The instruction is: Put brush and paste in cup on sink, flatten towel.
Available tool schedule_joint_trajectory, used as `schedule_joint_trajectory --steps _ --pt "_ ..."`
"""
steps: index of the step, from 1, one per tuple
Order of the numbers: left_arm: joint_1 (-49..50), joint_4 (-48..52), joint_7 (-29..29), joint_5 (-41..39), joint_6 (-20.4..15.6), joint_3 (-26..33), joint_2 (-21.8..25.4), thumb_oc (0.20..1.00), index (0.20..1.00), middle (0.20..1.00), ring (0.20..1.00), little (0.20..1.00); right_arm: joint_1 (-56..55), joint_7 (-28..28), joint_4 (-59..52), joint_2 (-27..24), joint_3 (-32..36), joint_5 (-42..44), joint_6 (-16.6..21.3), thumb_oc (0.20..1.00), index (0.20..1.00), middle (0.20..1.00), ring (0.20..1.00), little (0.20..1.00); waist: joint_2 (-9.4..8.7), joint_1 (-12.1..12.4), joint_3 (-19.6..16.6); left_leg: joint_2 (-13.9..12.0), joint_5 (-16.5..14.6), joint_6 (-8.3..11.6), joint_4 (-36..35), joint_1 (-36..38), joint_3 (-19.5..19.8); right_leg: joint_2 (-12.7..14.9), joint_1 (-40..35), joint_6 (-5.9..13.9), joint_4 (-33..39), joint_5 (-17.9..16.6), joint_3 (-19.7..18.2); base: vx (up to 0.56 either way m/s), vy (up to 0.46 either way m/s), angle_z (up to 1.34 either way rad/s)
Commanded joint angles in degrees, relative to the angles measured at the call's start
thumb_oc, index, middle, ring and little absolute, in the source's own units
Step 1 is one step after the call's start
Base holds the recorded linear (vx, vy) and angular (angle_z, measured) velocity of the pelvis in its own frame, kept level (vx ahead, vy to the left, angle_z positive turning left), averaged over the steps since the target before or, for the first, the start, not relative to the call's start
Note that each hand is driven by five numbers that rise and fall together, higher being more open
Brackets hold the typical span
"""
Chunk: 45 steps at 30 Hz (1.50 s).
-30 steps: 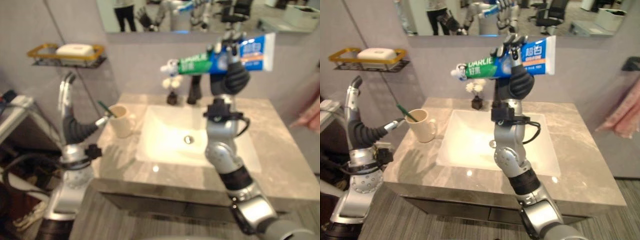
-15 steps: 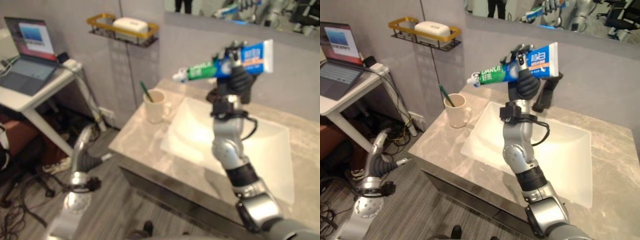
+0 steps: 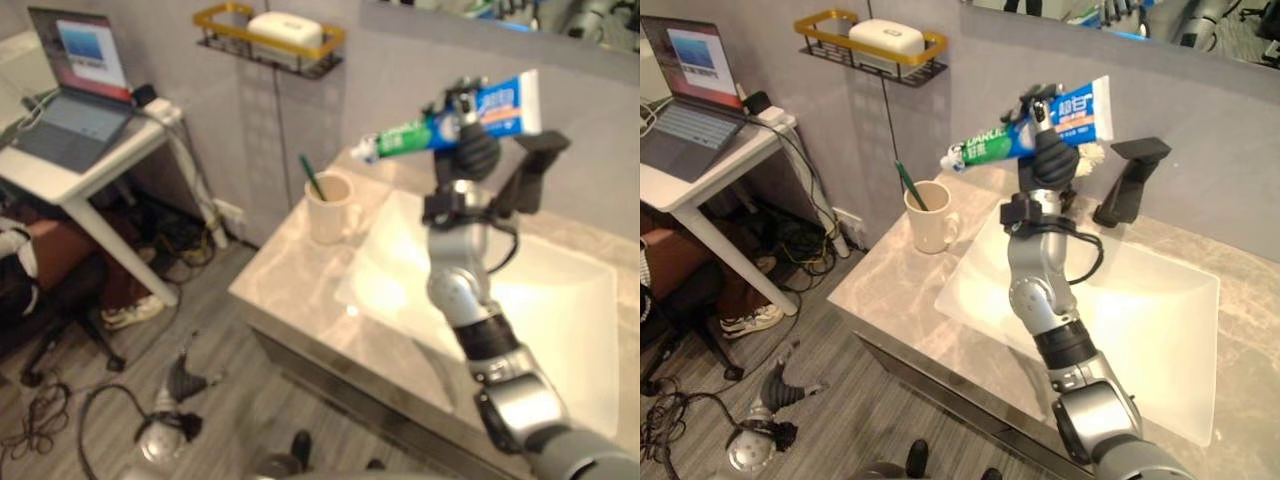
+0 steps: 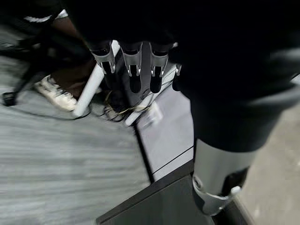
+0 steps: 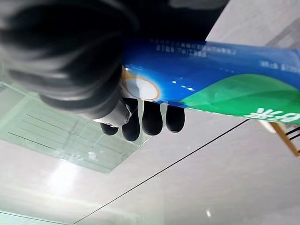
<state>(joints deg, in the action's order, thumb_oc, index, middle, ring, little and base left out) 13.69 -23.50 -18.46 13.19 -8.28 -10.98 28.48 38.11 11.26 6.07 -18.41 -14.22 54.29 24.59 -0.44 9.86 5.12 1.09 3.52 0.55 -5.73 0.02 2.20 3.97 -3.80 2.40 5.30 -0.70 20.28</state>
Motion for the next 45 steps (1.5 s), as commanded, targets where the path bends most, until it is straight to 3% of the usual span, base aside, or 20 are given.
schedule_joint_trajectory --steps 1,5,17,19,23,45 --pt "-1.82 -3.19 -0.03 4.95 -1.82 -1.36 3.19 1.0 1.0 1.0 1.0 1.0 7.41 -1.72 -0.53 -2.45 -1.22 -2.37 0.56 0.2 0.2 0.2 0.2 0.2 -2.95 0.26 -1.9 1.26 -6.09 -2.45 0.73 0.1 -1.16 0.18 -1.56 -0.73 -0.3 5.47 -2.49 0.02 0.033 -0.01" --pt "-2.71 -9.58 0.75 6.16 -1.27 -4.48 2.1 1.0 1.0 1.0 1.0 1.0 8.42 -1.15 0.72 -3.07 -1.83 -3.43 0.04 0.2 0.2 0.2 0.2 0.2 -3.23 -0.19 -1.45 1.26 -6.09 -2.54 0.73 -0.31 -1.25 0.13 -1.11 -0.74 -0.3 5.29 -2.7 0.01 0.03 -0.03" --pt "-4.78 -16.26 0.6 6.47 -0.93 -8.04 0.85 1.0 1.0 1.0 1.0 1.0 14.64 0.38 6.18 -3.42 -4.46 -5.41 -0.83 0.2 0.2 0.2 0.2 0.2 -4.36 -0.15 -0.54 1.29 -6.02 -2.63 0.73 -1.38 -1.18 0.07 0.0 -0.63 -0.3 4.85 -2.95 0.0 0.012 -0.01" --pt "-6.81 -17.01 -0.17 11.12 -1.45 -12.07 2.07 1.0 1.0 1.0 1.0 1.0 16.6 0.91 8.48 -2.95 -5.29 -5.35 -0.72 0.2 0.2 0.2 0.2 0.2 -4.72 -0.35 -0.44 1.25 -6.06 -2.61 0.73 -1.44 -1.29 0.03 0.13 -0.6 -0.3 4.8 -3.17 0.0 0.0 0.0" --pt "-8.27 -19.61 -1.05 12.95 -1.1 -13.64 2.31 1.0 1.0 1.0 1.0 1.0 18.5 1.82 9.74 -2.22 -6.22 -5.41 -0.38 0.2 0.2 0.2 0.2 0.2 -4.85 -0.25 -0.06 1.28 -6.03 -2.66 0.73 -1.63 -1.41 0.04 0.48 -0.51 -0.3 4.68 -3.4 0.0 0.0 0.0" --pt "-10.83 -27.39 -5.97 10.51 0.52 -12.29 -1.57 1.0 1.0 1.0 1.0 1.0 18.03 0.83 8.62 -2.55 -11.5 -5.06 -2.2 0.2 0.2 0.2 0.2 0.2 -6.19 -1.06 0.73 1.14 -6.18 -2.72 0.73 -2.02 -1.97 -0.17 1.3 -0.45 -0.3 4.44 -4.21 0.0 0.001 -0.01"
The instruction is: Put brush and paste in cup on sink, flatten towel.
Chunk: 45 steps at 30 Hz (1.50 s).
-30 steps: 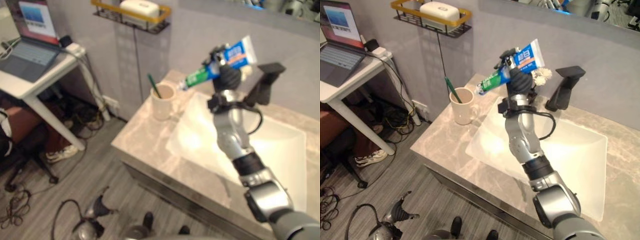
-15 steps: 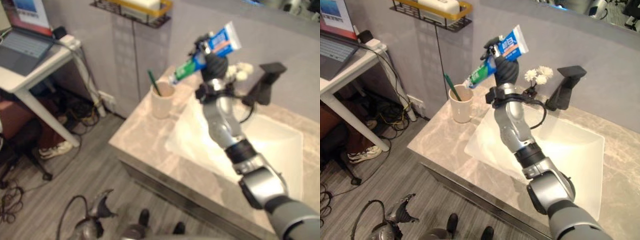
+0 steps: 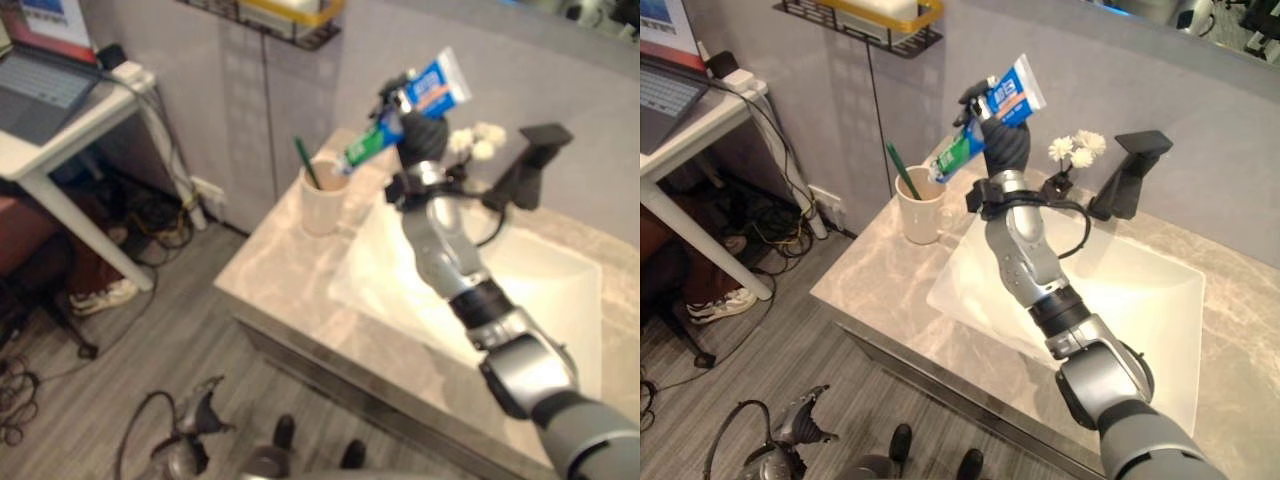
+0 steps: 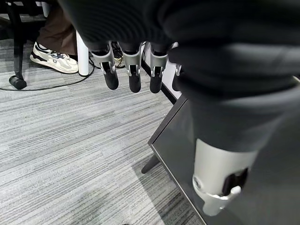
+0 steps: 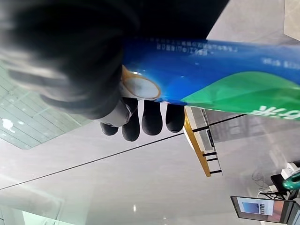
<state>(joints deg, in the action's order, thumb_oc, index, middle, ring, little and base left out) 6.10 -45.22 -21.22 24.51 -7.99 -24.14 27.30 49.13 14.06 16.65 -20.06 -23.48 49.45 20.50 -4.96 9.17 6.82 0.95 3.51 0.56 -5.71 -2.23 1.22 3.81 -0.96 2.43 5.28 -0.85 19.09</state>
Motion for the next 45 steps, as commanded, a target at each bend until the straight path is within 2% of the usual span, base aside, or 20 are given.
schedule_joint_trajectory --steps 1,5,25,37,45 --pt "-3.75 -7.95 -3.65 -0.65 0.57 1.06 -0.79 1.0 1.0 1.0 1.0 1.0 7.13 -2.44 -2.29 -1.29 -2.77 0.07 1.61 0.2 0.2 0.2 0.2 0.2 -1.88 -0.61 -1.0 1.25 -6.19 -2.67 0.71 0.26 -1.12 -0.04 -1.51 -0.44 -0.28 4.58 -3.1 0.01 0.002 -0.09" --pt "-5.33 -10.8 -4.35 -0.79 1.28 0.68 -2.08 1.0 1.0 1.0 1.0 1.0 8.35 -3.37 -3.39 -2.51 -5.62 -0.11 0.87 0.2 0.2 0.2 0.2 0.2 -2.31 -1.08 -0.97 1.08 -6.26 -2.54 0.71 0.32 -1.62 -0.14 -1.32 -0.48 -0.28 4.53 -3.51 0.01 0.003 -0.09" --pt "-2.29 -1.59 -2.9 -2.08 -0.11 1.55 0.69 1.0 1.0 1.0 1.0 1.0 10.91 -2.98 -1.1 -2.04 -9.05 -3.79 -1.26 0.2 0.2 0.2 0.2 0.2 -2.79 -0.55 -0.16 1.0 -6.2 -2.71 0.71 -0.19 -1.96 -0.19 -0.46 -0.24 -0.28 3.94 -4.13 0.0 0.003 -0.01" --pt "-1.33 1.85 -2.06 -1.94 -0.05 2.38 3.12 1.0 1.0 1.0 1.0 1.0 13.17 -2.14 -0.07 -2.04 -10.02 -5.12 -1.99 0.2 0.2 0.2 0.2 0.2 -4.65 0.57 1.41 1.02 -5.67 -2.77 0.71 -1.76 -1.48 -0.31 0.96 0.07 -0.28 3.14 -4.14 0.0 0.002 -0.01" --pt "-0.94 3.62 -1.85 -2.25 -0.12 3.23 3.85 1.0 1.0 1.0 1.0 1.0 13.42 -1.95 0.09 -1.99 -9.83 -4.99 -2.07 0.2 0.2 0.2 0.2 0.2 -5.26 0.78 1.68 1.06 -5.61 -2.85 0.71 -2.23 -1.46 -0.25 1.4 0.2 -0.28 2.97 -4.07 0.0 0.0 0.0"
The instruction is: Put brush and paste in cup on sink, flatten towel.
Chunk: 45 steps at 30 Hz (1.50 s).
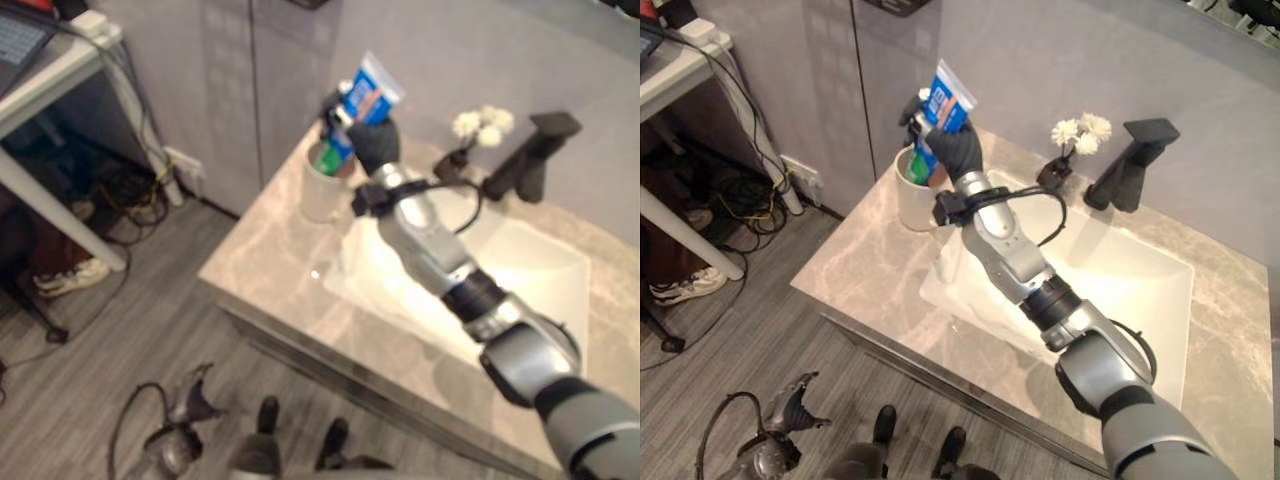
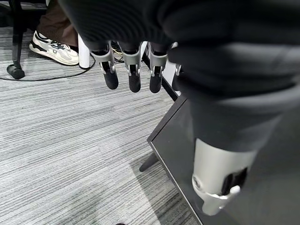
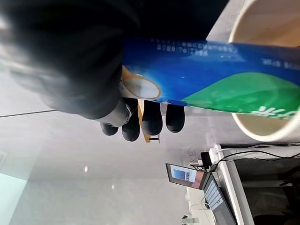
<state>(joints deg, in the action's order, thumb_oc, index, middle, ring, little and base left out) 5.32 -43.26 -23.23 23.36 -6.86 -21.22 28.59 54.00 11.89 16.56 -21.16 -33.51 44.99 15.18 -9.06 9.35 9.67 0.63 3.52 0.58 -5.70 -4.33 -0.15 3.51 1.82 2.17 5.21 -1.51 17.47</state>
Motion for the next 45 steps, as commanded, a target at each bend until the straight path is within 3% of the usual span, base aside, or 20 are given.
schedule_joint_trajectory --steps 1,2,3,4,17,27,29,31,32,34,35,36,37,39,40,41,43,44,45 --pt "-0.21 1.71 0.13 -1.08 -1.22 0.31 2.64 1.0 1.0 1.0 1.0 1.0 8.69 0.29 0.23 -0.81 0.19 -0.54 3.24 0.2 0.2 0.2 0.2 0.2 -1.21 0.61 -1.14 1.41 -5.63 -2.88 0.7 -0.18 -0.08 0.04 -1.35 0.48 -0.21 3.61 -2.49 0.0 0.0 0.0" --pt "-0.19 1.78 0.05 -1.0 -1.18 0.33 2.73 1.0 1.0 1.0 1.0 1.0 8.84 0.27 0.34 -0.72 0.3 -0.48 3.29 0.2 0.2 0.2 0.2 0.2 -1.25 0.62 -1.11 1.42 -5.65 -2.9 0.7 -0.23 -0.07 0.05 -1.31 0.49 -0.21 3.57 -2.53 0.0 0.0 0.0" --pt "0.02 2.56 0.23 -1.21 -1.31 0.54 2.89 1.0 1.0 1.0 1.0 1.0 8.89 0.08 0.66 -0.53 0.36 -0.11 3.23 0.715 0.715 0.715 0.715 0.715 -1.35 0.71 -1.07 1.43 -5.67 -2.91 0.7 -0.24 -0.1 0.05 -1.26 0.52 -0.21 3.55 -2.59 0.0 0.0 0.0" --pt "0.04 2.73 0.21 -1.44 -1.3 0.71 2.92 1.0 1.0 1.0 1.0 1.0 8.84 0.12 0.78 -0.5 0.28 -0.15 3.12 1.0 1.0 1.0 1.0 1.0 -1.4 0.68 -1.06 1.42 -5.68 -2.93 0.7 -0.26 -0.15 0.05 -1.25 0.52 -0.21 3.52 -2.63 0.0 0.0 0.0" --pt "0.07 3.46 0.3 -2.08 -1.49 1.29 2.81 1.0 1.0 1.0 1.0 1.0 9.62 0.52 0.91 -1.05 0.94 -1.47 3.48 1.0 1.0 1.0 1.0 1.0 -0.96 0.06 -1.92 1.34 -6.19 -3.12 0.7 0.5 -1.16 0.06 -1.46 0.58 -0.21 3.29 -3.55 -0.01 0.007 -0.04" --pt "0.15 3.59 3.04 -4.52 -2.15 1.18 2.52 1.0 1.0 1.0 1.0 1.0 10.87 0.5 -4.37 -7.02 3.58 -2.44 4.79 1.0 1.0 1.0 1.0 1.0 -0.72 -0.87 -3.12 1.07 -6.57 -3.12 0.7 1.58 -2.07 -0.12 -2.04 0.64 -0.21 3.23 -4.54 -0.03 -0.013 -0.02" --pt "0.25 3.29 4.16 -6.31 -2.49 2.31 1.46 1.0 1.0 1.0 1.0 1.0 7.62 1.37 -8.2 -12.45 9.58 -2.96 7.27 1.0 1.0 1.0 1.0 1.0 -0.02 -2.41 -4.23 0.8 -6.75 -3.07 0.7 2.1 -3.09 -0.21 -2.18 0.74 -0.21 3.17 -5.42 -0.05 -0.022 -0.02" --pt "0.07 2.37 4.38 -6.65 -2.5 2.34 0.89 1.0 1.0 1.0 1.0 1.0 6.47 1.66 -9.62 -14.36 10.86 -3.54 7.52 1.0 1.0 1.0 1.0 1.0 0.17 -2.67 -4.53 0.72 -6.77 -3.06 0.7 2.34 -3.5 -0.27 -2.23 0.78 -0.21 3.09 -5.85 -0.03 -0.012 -0.09" --pt "0.13 1.33 5.21 -6.9 -2.44 2.76 -0.17 1.0 1.0 1.0 1.0 1.0 4.17 3.4 -12.66 -19.35 15.76 -6.37 9.02 1.0 1.0 1.0 1.0 1.0 0.92 -4.12 -5.29 0.57 -6.93 -3.12 0.7 2.9 -4.15 -0.35 -2.43 0.78 -0.21 3.05 -6.6 -0.03 -0.014 -0.18" --pt "-0.14 0.59 5.54 -7.13 -2.51 2.53 -0.43 1.0 1.0 1.0 1.0 1.0 2.13 4.0 -14.04 -20.08 17.97 -7.37 9.33 1.0 1.0 1.0 1.0 1.0 1.1 -4.13 -5.57 0.47 -7.03 -3.12 0.7 3.13 -4.46 -0.42 -2.51 0.81 -0.21 3.03 -6.99 -0.02 -0.006 -0.13" --pt "-0.44 -2.33 8.37 -8.22 -2.42 2.38 -2.44 1.0 1.0 1.0 1.0 1.0 -2.08 6.45 -17.55 -26.98 24.63 -13.47 10.24 1.0 1.0 1.0 1.0 1.0 2.01 -6.24 -6.4 0.27 -7.37 -3.02 0.7 3.82 -5.43 -0.55 -2.75 1.06 -0.21 3.02 -7.63 -0.02 0.0 -0.18" --pt "-0.61 -2.45 8.36 -8.25 -2.46 2.12 -2.38 1.0 1.0 1.0 1.0 1.0 -2.57 6.59 -17.94 -27.09 25.03 -13.64 10.09 1.0 1.0 1.0 1.0 1.0 1.96 -6.01 -6.41 0.28 -7.31 -3.05 0.7 3.76 -5.43 -0.54 -2.69 1.04 -0.21 2.96 -7.61 -0.02 0.011 -0.25" --pt "-0.48 -3.39 9.92 -8.47 -2.47 2.53 -3.67 1.0 1.0 1.0 1.0 1.0 -7.43 7.66 -19.81 -30.46 31.32 -16.93 10.68 1.0 1.0 1.0 1.0 1.0 2.8 -7.94 -7.13 0.17 -7.53 -3.16 0.7 4.17 -6.24 -0.58 -2.65 1.19 -0.21 2.9 -8.36 0.0 0.01 -0.27" --pt "-0.42 -3.09 10.04 -8.09 -2.63 2.63 -3.91 1.0 1.0 1.0 1.0 1.0 -11.51 9.62 -20.29 -32.46 35.57 -19.57 10.58 1.0 1.0 1.0 1.0 1.0 3.24 -8.59 -7.48 0.04 -7.83 -3.19 0.7 4.47 -6.7 -0.69 -2.72 1.29 -0.21 2.93 -8.95 0.01 0.009 -0.36" --pt "-0.4 -3.74 10.85 -7.7 -2.62 3.08 -4.63 1.0 1.0 1.0 1.0 1.0 -20.3 11.88 -21.97 -35.79 44.75 -23.97 10.21 1.0 1.0 1.0 1.0 1.0 3.84 -10.31 -8.13 -0.15 -8.1 -3.32 0.7 4.87 -7.98 -0.86 -2.43 1.44 -0.21 2.68 -10.44 0.01 0.006 -0.39" --pt "-0.45 -3.82 10.84 -7.67 -2.67 2.85 -4.5 1.0 1.0 1.0 1.0 1.0 -21.08 11.9 -22.37 -35.68 45.38 -24.06 10.17 1.0 1.0 1.0 1.0 1.0 3.73 -10.02 -8.23 -0.17 -8.12 -3.32 0.7 4.84 -8.04 -0.88 -2.38 1.44 -0.21 2.66 -10.49 0.0 0.006 -0.36" --pt "-0.42 -4.02 11.48 -7.3 -2.62 2.6 -4.98 1.0 1.0 1.0 1.0 1.0 -30.54 15.4 -21.29 -35.21 54.39 -26.88 9.72 1.0 1.0 1.0 1.0 1.0 4.34 -11.03 -8.73 -0.31 -8.34 -3.34 0.7 5.04 -9.11 -1.02 -2.03 1.59 -0.21 2.46 -11.56 0.01 -0.007 -0.37" --pt "-0.3 -4.79 11.57 -7.0 -2.25 3.85 -5.86 1.0 1.0 1.0 1.0 1.0 -38.04 16.51 -20.33 -33.17 61.47 -27.39 9.67 1.0 1.0 1.0 1.0 1.0 5.26 -12.69 -8.82 -0.33 -8.52 -3.37 0.7 5.19 -9.57 -1.03 -1.91 1.68 -0.21 2.39 -12.02 0.01 -0.012 -0.36" --pt "-0.37 -4.82 11.56 -6.96 -2.25 3.55 -5.69 1.0 1.0 1.0 1.0 1.0 -38.83 16.32 -20.62 -32.97 62.2 -27.21 9.73 1.0 1.0 1.0 1.0 1.0 5.12 -12.42 -8.93 -0.32 -8.49 -3.38 0.7 5.1 -9.53 -1.02 -1.83 1.68 -0.21 2.37 -11.98 0.02 -0.012 -0.33"
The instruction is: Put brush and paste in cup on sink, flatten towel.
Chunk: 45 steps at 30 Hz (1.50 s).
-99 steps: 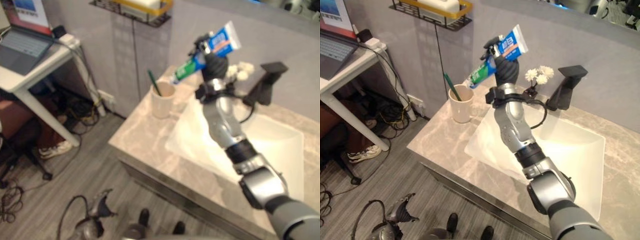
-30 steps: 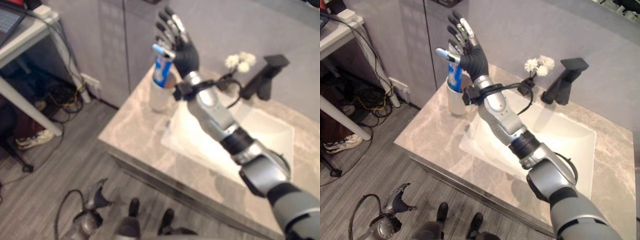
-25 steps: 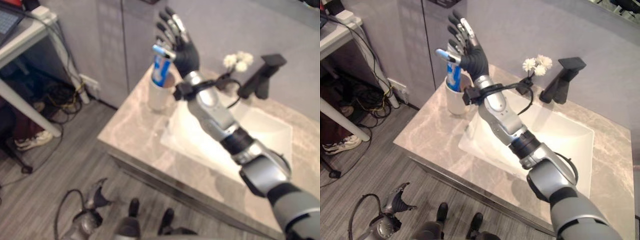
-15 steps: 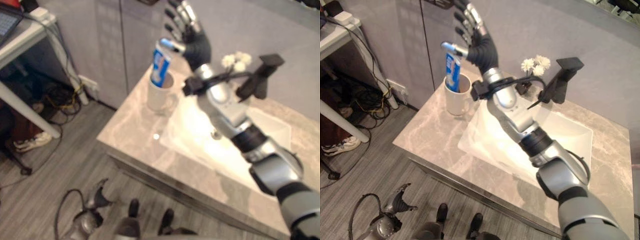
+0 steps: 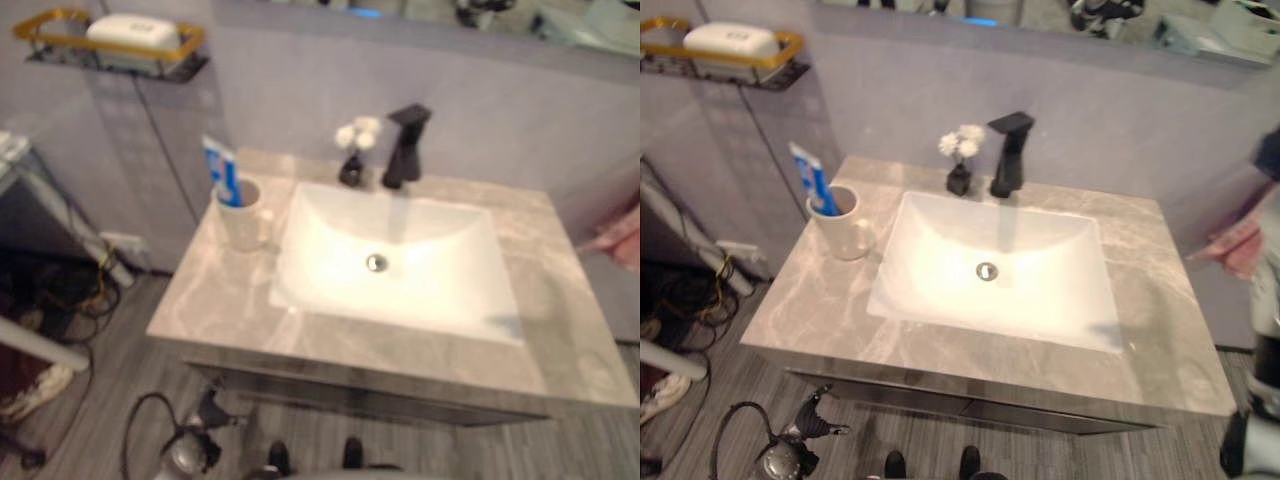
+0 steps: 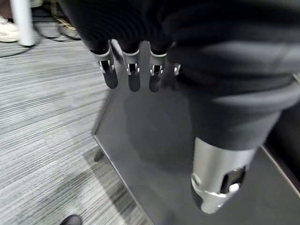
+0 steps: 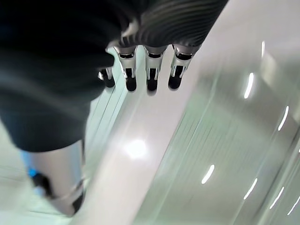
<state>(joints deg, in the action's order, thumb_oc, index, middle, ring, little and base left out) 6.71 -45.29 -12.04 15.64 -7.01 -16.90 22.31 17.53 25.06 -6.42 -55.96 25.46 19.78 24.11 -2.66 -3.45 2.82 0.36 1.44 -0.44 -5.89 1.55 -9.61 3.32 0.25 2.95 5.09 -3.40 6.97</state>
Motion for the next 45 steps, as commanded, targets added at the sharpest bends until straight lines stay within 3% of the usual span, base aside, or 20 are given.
schedule_joint_trajectory --steps 1,4,6,9,11,12,13,15,16,18,21,22,23,24,26,28,32,37,42,45 --pt "-1.72 -2.95 0.47 0.76 -1.89 -0.73 0.34 1.0 1.0 1.0 1.0 1.0 -5.27 4.35 4.4 3.47 5.84 -1.45 0.75 1.0 1.0 1.0 1.0 1.0 -1.0 0.05 -2.22 -0.09 -6.47 -2.36 0.89 -0.83 -0.21 -0.81 -0.16 0.95 -0.09 4.26 -1.53 0.02 -0.012 -0.29" --pt "-1.4 -3.54 0.36 1.29 -1.73 0.46 0.12 1.0 1.0 1.0 1.0 1.0 -14.28 7.97 12.21 6.79 12.88 -2.81 -0.67 1.0 1.0 1.0 1.0 1.0 -0.16 -1.16 -2.33 -0.1 -6.56 -2.4 0.89 -0.84 -0.58 -0.8 0.11 1.0 -0.09 4.19 -2.03 0.02 -0.024 -0.21" --pt "-1.0 -3.63 0.32 1.86 -1.53 0.59 -0.04 1.0 1.0 1.0 1.0 1.0 -19.0 12.3 24.82 10.9 15.93 -3.03 -3.24 1.0 1.0 1.0 1.0 1.0 0.74 -1.74 -2.25 -0.08 -6.78 -2.37 0.89 -0.65 -0.74 -0.74 -0.02 1.1 -0.09 4.27 -2.26 0.0 -0.007 -0.02" --pt "-1.23 -4.0 -0.01 2.87 -1.36 0.6 -0.21 1.0 1.0 1.0 1.0 1.0 -21.79 14.68 27.94 12.9 16.55 -7.55 -6.2 1.0 1.0 1.0 1.0 1.0 1.26 -2.1 -2.32 -0.03 -6.68 -2.45 0.89 -0.72 -0.76 -0.69 0.06 1.07 -0.09 4.21 -2.34 0.0 -0.012 -0.11" --pt "-1.64 -4.37 -0.72 3.6 -1.14 -0.48 -0.15 1.0 1.0 1.0 1.0 1.0 -21.28 16.87 38.03 14.61 16.42 -3.37 -6.15 1.0 1.0 1.0 1.0 1.0 1.56 -2.2 -2.28 0.03 -6.84 -2.46 0.89 -0.52 -0.71 -0.63 -0.14 1.07 -0.09 4.34 -2.32 0.0 -0.003 -0.02" --pt "-2.1 -4.07 -0.84 3.92 -0.91 -0.87 0.36 1.0 1.0 1.0 1.0 1.0 -21.96 16.62 49.06 13.96 14.89 -1.81 -9.14 1.0 1.0 1.0 1.0 1.0 1.75 -2.07 -2.22 0.08 -6.95 -2.36 0.89 -0.38 -0.53 -0.6 -0.36 1.12 -0.09 4.44 -2.25 0.0 0.0 0.0" --pt "-2.08 -4.03 -0.84 3.9 -0.89 -0.85 0.34 1.0 1.0 1.0 1.0 1.0 -21.71 16.43 49.7 13.57 14.7 -1.55 -8.9 1.0 1.0 1.0 1.0 1.0 1.75 -2.08 -2.22 0.11 -6.85 -2.39 0.89 -0.44 -0.58 -0.57 -0.3 1.06 -0.09 4.39 -2.24 -0.01 -0.009 0.04" --pt "-2.4 -4.01 -0.94 3.68 -0.69 -1.38 0.86 1.0 1.0 1.0 1.0 1.0 -20.98 12.17 63.69 11.96 10.64 0.94 -12.31 1.0 1.0 1.0 1.0 1.0 1.78 -1.81 -2.05 0.17 -6.79 -2.24 0.89 -0.46 -0.55 -0.51 -0.33 1.1 -0.09 4.34 -1.99 -0.02 -0.012 0.06" --pt "-2.8 -4.48 -0.61 3.0 -0.49 -1.78 0.83 1.0 1.0 1.0 1.0 1.0 -19.47 6.07 75.44 11.74 6.11 3.97 -15.33 1.0 1.0 1.0 1.0 1.0 1.84 -1.33 -1.72 0.24 -6.75 -2.07 0.89 -0.43 -0.34 -0.46 -0.54 1.14 -0.09 4.37 -1.67 0.0 0.0 0.0" --pt "-3.02 -4.6 -0.29 2.8 -0.46 -2.13 0.85 1.0 1.0 1.0 1.0 1.0 -18.07 3.61 80.49 12.04 4.49 5.82 -15.94 1.0 1.0 1.0 1.0 1.0 1.84 -1.21 -1.58 0.33 -6.62 -2.05 0.89 -0.58 -0.25 -0.39 -0.48 1.09 -0.09 4.36 -1.41 0.0 0.0 0.0" --pt "-2.73 -3.52 1.27 1.73 -0.26 -2.36 0.32 1.0 1.0 1.0 1.0 1.0 -16.08 -3.03 92.89 18.83 -3.28 4.73 -20.83 1.0 1.0 1.0 1.0 1.0 2.24 0.14 -0.87 0.51 -6.53 -2.04 0.89 -0.46 0.66 -0.31 -0.97 0.99 -0.09 4.6 -0.64 -0.01 -0.026 0.07" --pt "-2.7 -3.45 1.31 1.71 -0.24 -2.26 0.4 1.0 1.0 1.0 1.0 1.0 -15.93 -3.09 93.04 18.84 -3.4 4.75 -20.78 1.0 1.0 1.0 1.0 1.0 2.15 0.06 -0.87 0.53 -6.44 -2.06 0.89 -0.53 0.65 -0.29 -0.91 0.95 -0.09 4.56 -0.63 -0.01 -0.029 0.08" --pt "-2.57 -2.75 2.49 1.08 -0.36 -2.32 0.16 1.0 1.0 1.0 1.0 1.0 -14.5 -6.7 94.06 25.27 -11.34 -0.11 -22.39 1.0 1.0 1.0 1.0 1.0 2.57 0.97 -0.47 0.56 -6.41 -2.03 0.89 -0.44 0.99 -0.29 -1.22 0.78 -0.09 4.73 -0.3 -0.01 -0.021 0.07" --pt "-2.48 -2.65 2.55 1.08 -0.34 -2.09 0.31 1.0 1.0 1.0 1.0 1.0 -14.31 -6.69 94.14 25.39 -11.54 -0.09 -22.36 1.0 1.0 1.0 1.0 1.0 2.41 0.74 -0.51 0.61 -6.27 -2.05 0.89 -0.59 1.04 -0.24 -1.1 0.74 -0.09 4.69 -0.24 -0.01 -0.038 0.05" --pt "-2.25 -1.52 3.66 0.88 -0.58 -2.15 0.22 1.0 1.0 1.0 1.0 1.0 -13.68 -9.14 93.29 32.91 -25.48 -14.57 -24.18 1.0 1.0 1.0 1.0 1.0 2.39 1.41 -0.02 0.55 -5.99 -1.92 0.89 -0.74 1.5 -0.29 -1.29 0.35 -0.09 4.85 0.18 -0.02 -0.06 0.06" --pt "-0.37 0.21 4.26 0.77 -0.96 -1.71 0.32 1.0 1.0 1.0 1.0 1.0 -14.82 -10.18 86.6 36.14 -33.1 -21.63 -23.22 1.0 1.0 1.0 1.0 1.0 2.37 1.6 0.35 0.53 -5.56 -1.59 0.89 -0.97 2.1 -0.43 -1.44 -0.03 -0.09 5.11 0.46 -0.01 -0.086 0.26" --pt "0.25 -1.24 4.22 -5.47 -1.32 2.76 -1.54 1.0 1.0 1.0 1.0 1.0 -18.75 -14.25 76.78 36.17 -28.06 -9.63 -18.48 1.0 1.0 1.0 1.0 1.0 2.42 0.48 0.71 0.47 -5.05 -1.11 0.89 -1.3 2.5 -0.43 -1.63 -0.25 -0.09 5.33 1.3 0.0 -0.061 0.26" --pt "1.26 -2.67 3.67 -6.61 -1.59 4.15 -1.23 1.0 1.0 1.0 1.0 1.0 -22.46 -16.8 72.82 34.24 -26.86 -7.65 -16.33 1.0 1.0 1.0 1.0 1.0 2.28 -0.08 0.83 0.51 -4.88 -0.87 0.89 -1.23 2.98 -0.49 -1.94 -0.45 -0.09 5.63 1.96 0.01 -0.039 0.12" --pt "2.31 -2.06 4.83 -6.46 -1.83 4.83 -0.61 1.0 1.0 1.0 1.0 1.0 -22.48 -18.11 76.51 33.48 -29.5 -12.76 -17.62 1.0 1.0 1.0 1.0 1.0 2.35 0.53 1.0 0.36 -4.74 -0.71 0.89 -1.14 3.27 -0.5 -2.26 -0.62 -0.09 5.97 2.67 0.0 -0.052 0.07" --pt "6.23 5.15 5.61 -9.79 -3.4 7.25 0.98 1.0 1.0 1.0 1.0 1.0 -23.53 -19.72 70.96 33.37 -30.15 -10.99 -15.97 1.0 1.0 1.0 1.0 1.0 2.67 1.32 1.73 0.25 -4.2 -0.46 0.89 -1.52 3.85 -0.63 -2.2 -0.8 -0.09 6.22 3.33 -0.02 -0.067 0.01"
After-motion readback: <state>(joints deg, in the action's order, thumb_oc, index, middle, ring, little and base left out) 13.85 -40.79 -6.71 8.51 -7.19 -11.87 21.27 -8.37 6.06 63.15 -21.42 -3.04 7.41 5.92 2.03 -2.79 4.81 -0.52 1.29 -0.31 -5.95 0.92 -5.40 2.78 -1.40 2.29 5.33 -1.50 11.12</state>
